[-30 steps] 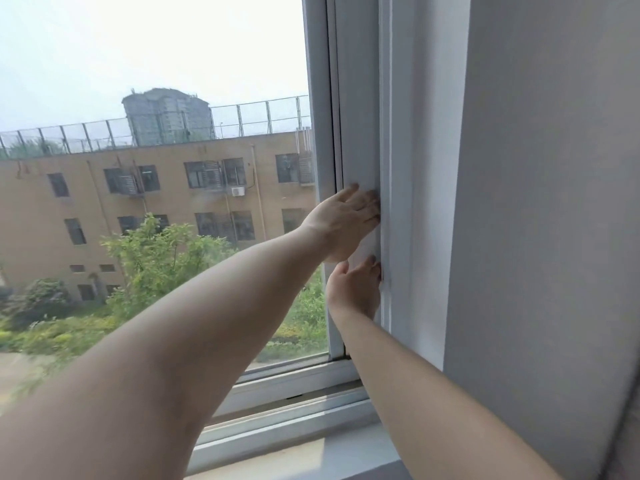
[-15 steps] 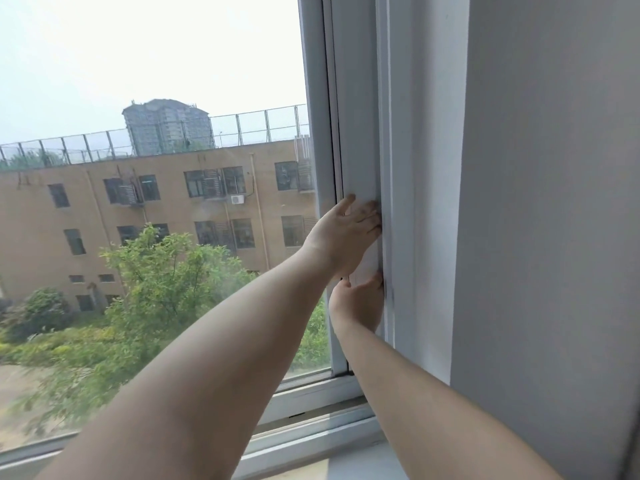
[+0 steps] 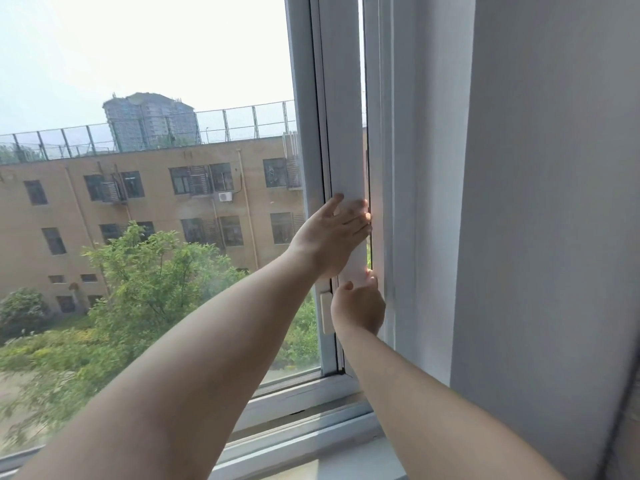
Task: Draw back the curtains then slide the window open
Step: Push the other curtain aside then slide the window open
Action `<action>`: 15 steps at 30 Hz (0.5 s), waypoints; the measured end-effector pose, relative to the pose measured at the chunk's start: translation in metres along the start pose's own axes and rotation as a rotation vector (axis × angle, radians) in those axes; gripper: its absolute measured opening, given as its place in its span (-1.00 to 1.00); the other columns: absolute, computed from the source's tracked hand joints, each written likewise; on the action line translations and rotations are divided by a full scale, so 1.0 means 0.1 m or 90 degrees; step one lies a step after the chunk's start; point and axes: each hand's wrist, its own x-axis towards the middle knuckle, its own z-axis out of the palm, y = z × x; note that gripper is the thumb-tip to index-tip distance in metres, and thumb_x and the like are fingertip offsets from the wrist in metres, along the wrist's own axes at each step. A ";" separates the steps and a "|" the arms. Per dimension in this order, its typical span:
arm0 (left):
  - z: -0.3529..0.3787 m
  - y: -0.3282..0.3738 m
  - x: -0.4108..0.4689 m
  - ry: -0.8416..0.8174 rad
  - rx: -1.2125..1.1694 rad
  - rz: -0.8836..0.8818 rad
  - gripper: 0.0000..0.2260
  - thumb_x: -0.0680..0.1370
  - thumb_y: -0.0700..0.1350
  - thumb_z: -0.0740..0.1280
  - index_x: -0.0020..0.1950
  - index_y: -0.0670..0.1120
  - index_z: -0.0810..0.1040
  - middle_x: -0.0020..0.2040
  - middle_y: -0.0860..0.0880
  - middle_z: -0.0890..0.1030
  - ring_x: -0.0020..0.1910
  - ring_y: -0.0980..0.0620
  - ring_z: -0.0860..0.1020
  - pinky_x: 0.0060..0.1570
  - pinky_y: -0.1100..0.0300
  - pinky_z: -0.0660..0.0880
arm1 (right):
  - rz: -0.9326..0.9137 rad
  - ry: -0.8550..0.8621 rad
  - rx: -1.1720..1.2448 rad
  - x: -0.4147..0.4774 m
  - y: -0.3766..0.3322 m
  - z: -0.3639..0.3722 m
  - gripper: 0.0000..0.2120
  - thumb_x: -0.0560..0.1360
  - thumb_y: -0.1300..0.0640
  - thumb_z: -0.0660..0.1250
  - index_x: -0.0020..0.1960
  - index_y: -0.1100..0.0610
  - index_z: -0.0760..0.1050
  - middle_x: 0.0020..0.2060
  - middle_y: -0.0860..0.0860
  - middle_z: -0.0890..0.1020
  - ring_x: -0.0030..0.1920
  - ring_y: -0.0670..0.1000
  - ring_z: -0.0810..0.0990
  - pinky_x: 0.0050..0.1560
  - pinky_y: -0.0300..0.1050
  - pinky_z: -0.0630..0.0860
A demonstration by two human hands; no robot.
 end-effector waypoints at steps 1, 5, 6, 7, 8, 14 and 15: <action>0.01 -0.02 -0.04 0.002 0.002 -0.001 -0.47 0.65 -0.05 0.01 0.63 -0.04 0.03 0.63 -0.02 0.05 0.60 -0.07 -0.14 0.53 -0.17 -0.12 | -0.006 -0.004 -0.002 -0.04 -0.02 0.00 -0.54 0.58 0.11 0.17 0.47 0.14 0.33 0.28 0.14 0.59 0.22 0.21 0.58 0.23 0.15 0.52; 0.04 -0.12 -0.25 0.016 -0.013 -0.007 -0.49 0.66 -0.05 0.02 0.62 -0.02 0.08 0.62 -0.01 0.09 0.60 -0.08 -0.11 0.53 -0.17 -0.12 | -0.006 -0.008 0.011 -0.26 -0.12 0.04 -0.61 0.58 0.13 0.19 0.39 0.13 0.40 0.19 0.13 0.63 0.12 0.19 0.62 0.18 0.11 0.55; 0.05 -0.14 -0.28 0.016 -0.016 -0.005 -0.49 0.66 -0.05 0.02 0.62 -0.02 0.08 0.62 -0.01 0.09 0.60 -0.07 -0.11 0.53 -0.18 -0.12 | -0.002 -0.012 0.012 -0.30 -0.13 0.04 -0.61 0.57 0.14 0.19 0.39 0.13 0.40 0.18 0.12 0.63 0.12 0.18 0.62 0.18 0.09 0.54; 0.06 -0.18 -0.36 0.017 -0.017 -0.007 -0.49 0.66 -0.05 0.01 0.62 -0.02 0.08 0.62 0.00 0.09 0.60 -0.07 -0.11 0.53 -0.18 -0.12 | -0.002 -0.016 0.010 -0.38 -0.16 0.04 -0.62 0.57 0.15 0.20 0.38 0.12 0.42 0.17 0.11 0.63 0.12 0.17 0.61 0.19 0.09 0.52; 0.07 -0.21 -0.42 0.021 -0.019 -0.008 -0.49 0.66 -0.04 0.01 0.62 -0.02 0.07 0.63 0.00 0.08 0.61 -0.07 -0.12 0.53 -0.18 -0.12 | -0.004 -0.019 0.009 -0.45 -0.20 0.04 -0.63 0.57 0.16 0.19 0.37 0.12 0.43 0.16 0.11 0.64 0.11 0.17 0.61 0.20 0.10 0.52; 0.15 -0.43 -0.78 0.043 -0.012 -0.013 -0.48 0.65 -0.02 -0.01 0.63 -0.03 0.04 0.63 -0.02 0.06 0.61 -0.07 -0.12 0.53 -0.20 -0.15 | -0.006 -0.037 0.027 -0.78 -0.37 0.12 -0.66 0.53 0.19 0.17 0.29 0.12 0.46 0.09 0.11 0.66 0.02 0.17 0.62 0.10 0.15 0.57; 0.17 -0.47 -0.85 0.047 -0.011 -0.014 -0.48 0.65 -0.02 -0.01 0.62 -0.03 0.04 0.63 -0.02 0.06 0.61 -0.07 -0.12 0.53 -0.20 -0.16 | -0.009 -0.038 0.025 -0.84 -0.39 0.14 -0.68 0.54 0.20 0.18 0.28 0.13 0.46 0.08 0.11 0.67 0.00 0.17 0.62 0.08 0.13 0.58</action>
